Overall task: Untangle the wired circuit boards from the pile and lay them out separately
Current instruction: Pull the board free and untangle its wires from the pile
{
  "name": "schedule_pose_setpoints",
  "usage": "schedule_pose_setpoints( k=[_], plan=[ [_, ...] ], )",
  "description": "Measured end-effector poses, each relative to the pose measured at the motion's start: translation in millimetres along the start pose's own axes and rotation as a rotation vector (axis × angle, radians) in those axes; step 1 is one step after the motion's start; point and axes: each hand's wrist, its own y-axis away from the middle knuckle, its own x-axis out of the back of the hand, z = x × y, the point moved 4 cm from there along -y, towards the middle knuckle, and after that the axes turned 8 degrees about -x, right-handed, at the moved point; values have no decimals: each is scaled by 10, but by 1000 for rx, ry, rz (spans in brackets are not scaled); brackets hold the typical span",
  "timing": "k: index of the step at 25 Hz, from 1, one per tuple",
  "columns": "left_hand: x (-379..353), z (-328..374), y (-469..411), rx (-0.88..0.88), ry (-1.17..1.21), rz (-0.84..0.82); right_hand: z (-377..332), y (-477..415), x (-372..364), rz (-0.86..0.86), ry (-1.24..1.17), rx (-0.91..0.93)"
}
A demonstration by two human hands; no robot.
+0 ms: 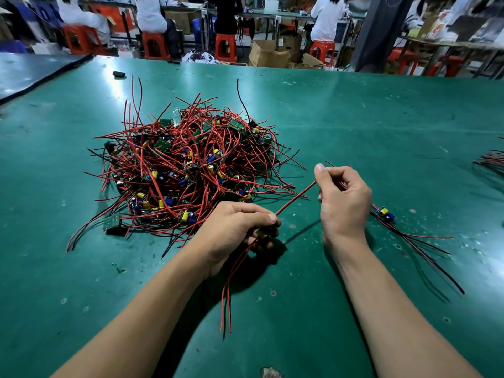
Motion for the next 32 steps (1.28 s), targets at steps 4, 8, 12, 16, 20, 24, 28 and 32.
schedule_pose_setpoints(
  k=[4, 8, 12, 16, 20, 24, 28, 32],
  plan=[
    [34, -2, -17, -12, 106, 89, 25, 84, -91, -205, -208, -274],
    [37, -22, -46, 32, 264, 116, 52, 349, -265, -705, -46, -512],
    [64, -25, -38, 51, 317, 105, -24, 561, -381, -1037, -57, -507],
    [67, 13, -24, 50, 391, 89, -35, 543, -367, -1035, -118, -549],
    [45, 51, -12, 74, 405, 41, -81, 504, -340, -899, -190, -530],
    [70, 100, -3, 153, 688, 3, -199, 490, -348, -800, -405, -512],
    [48, 79, 7, 83, 584, 1, -252, 368, -271, -677, -662, -536],
    [-31, 94, 31, -66, 337, 21, -296, 405, -277, -794, -494, -374]
  ],
)
